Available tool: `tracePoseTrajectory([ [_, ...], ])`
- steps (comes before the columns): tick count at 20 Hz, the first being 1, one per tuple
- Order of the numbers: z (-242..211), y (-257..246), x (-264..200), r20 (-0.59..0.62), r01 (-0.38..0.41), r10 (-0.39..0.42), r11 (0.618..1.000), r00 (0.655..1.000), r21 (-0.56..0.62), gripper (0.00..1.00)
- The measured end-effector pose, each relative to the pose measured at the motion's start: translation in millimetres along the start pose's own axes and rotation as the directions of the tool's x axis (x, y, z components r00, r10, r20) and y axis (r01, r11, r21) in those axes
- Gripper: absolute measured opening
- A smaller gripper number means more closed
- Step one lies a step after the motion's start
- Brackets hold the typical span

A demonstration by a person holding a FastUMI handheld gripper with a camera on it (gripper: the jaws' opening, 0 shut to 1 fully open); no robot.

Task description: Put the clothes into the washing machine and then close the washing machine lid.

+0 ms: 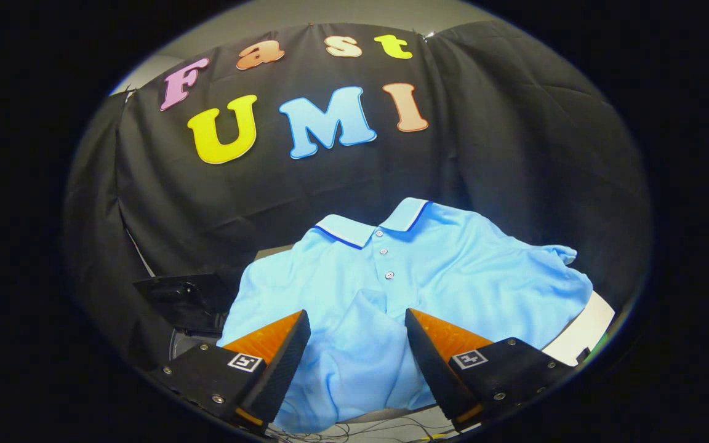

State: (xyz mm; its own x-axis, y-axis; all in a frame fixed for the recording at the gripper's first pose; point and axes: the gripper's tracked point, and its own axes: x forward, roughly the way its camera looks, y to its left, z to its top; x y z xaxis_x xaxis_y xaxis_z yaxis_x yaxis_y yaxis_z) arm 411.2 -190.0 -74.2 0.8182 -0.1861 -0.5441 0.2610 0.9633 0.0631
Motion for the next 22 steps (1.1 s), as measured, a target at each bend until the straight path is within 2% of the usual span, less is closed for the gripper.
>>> tracePoseTrajectory([
  [4, -4, -3, 5, 0.007, -0.03, 0.029, 0.998, 1.0, 0.053, 0.96],
  [7, -7, -7, 11, 0.0, -0.018, 0.018, 0.999, 1.0, -0.027, 0.95],
  [9, -9, -19, 13, -0.007, 0.035, -0.035, 0.994, 0.999, -0.107, 0.8],
  [10, -9, -21, 13, -0.006, 0.039, -0.04, 0.993, 0.999, -0.108, 0.62],
  [11, -11, -19, 13, -0.012, 0.028, -0.029, 0.997, 0.999, -0.068, 0.53],
  [12, -11, -18, 9, -0.022, 0.01, -0.011, 1.0, 1.0, -0.018, 0.29],
  [13, -14, -15, 11, -0.044, -0.017, 0.017, 1.0, 0.999, 0.016, 0.17],
  [14, -14, -15, 9, -0.06, -0.041, 0.045, 0.998, 0.997, 0.051, 0.11],
  [16, -12, -18, 8, -0.09, -0.075, 0.09, 0.984, 0.992, 0.162, 0.09],
  [19, -11, -19, 7, -0.053, -0.139, 0.167, 0.928, 0.985, 0.345, 0.09],
  [21, -11, -20, 6, -0.011, -0.169, 0.189, 0.901, 0.982, 0.4, 0.08],
  [22, -10, -20, 3, 0.002, -0.172, 0.185, 0.907, 0.983, 0.384, 0.07],
])
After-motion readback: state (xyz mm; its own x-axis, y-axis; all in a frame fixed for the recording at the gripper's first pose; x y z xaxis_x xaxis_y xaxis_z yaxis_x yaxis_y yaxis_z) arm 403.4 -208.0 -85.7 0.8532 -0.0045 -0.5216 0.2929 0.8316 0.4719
